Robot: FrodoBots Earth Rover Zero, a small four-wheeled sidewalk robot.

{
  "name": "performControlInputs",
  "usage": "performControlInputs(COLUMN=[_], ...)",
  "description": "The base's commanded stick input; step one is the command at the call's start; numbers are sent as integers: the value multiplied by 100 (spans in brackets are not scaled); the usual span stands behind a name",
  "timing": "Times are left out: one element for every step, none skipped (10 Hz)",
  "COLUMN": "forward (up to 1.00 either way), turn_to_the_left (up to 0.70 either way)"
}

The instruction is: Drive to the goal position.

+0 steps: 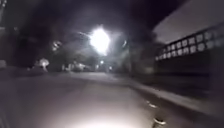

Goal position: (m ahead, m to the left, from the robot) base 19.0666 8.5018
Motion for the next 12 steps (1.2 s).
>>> performControlInputs(forward=[50,50,50,50,50,50,50,50,50,50,50,50], turn_to_the_left=[0,0,0,0,0,0,0,0,0,0,0,0])
